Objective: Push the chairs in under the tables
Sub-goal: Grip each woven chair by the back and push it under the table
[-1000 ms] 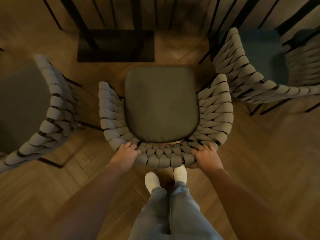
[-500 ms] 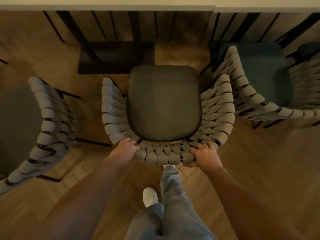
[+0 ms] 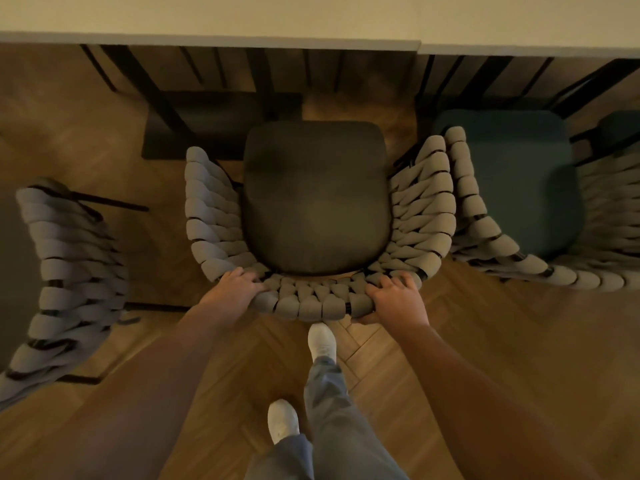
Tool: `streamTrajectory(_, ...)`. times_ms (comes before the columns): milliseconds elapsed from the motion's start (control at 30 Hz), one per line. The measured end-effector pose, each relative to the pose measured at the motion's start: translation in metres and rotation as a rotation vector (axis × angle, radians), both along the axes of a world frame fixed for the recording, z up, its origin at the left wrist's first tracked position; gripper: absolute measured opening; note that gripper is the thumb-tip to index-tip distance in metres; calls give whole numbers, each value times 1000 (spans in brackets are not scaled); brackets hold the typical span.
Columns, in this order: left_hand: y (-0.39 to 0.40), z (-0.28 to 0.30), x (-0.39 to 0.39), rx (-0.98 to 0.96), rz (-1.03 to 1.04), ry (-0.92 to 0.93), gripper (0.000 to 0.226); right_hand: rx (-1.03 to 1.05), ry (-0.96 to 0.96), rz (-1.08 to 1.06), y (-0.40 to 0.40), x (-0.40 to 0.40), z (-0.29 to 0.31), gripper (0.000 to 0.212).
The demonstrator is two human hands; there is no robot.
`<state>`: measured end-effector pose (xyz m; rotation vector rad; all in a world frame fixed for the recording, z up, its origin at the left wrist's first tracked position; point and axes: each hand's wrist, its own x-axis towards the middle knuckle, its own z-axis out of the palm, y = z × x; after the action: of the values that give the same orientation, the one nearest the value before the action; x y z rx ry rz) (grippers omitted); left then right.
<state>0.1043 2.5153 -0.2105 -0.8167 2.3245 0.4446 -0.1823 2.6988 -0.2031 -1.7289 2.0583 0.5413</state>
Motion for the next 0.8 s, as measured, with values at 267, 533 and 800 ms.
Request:
streamTrajectory(267, -26, -2, -25, -11, -33, -17, 48, -40, 1, -14, -15, -21, -3, 74)
streamTrajectory(533, -18, 5, -29, -23, 13, -36, 51, 20, -29, -20, -16, -21, -5, 78)
streamTrajectory(800, -7, 29, -27, -17, 82, -2, 55, 209, -166, -86, -33, -17, 23, 109)
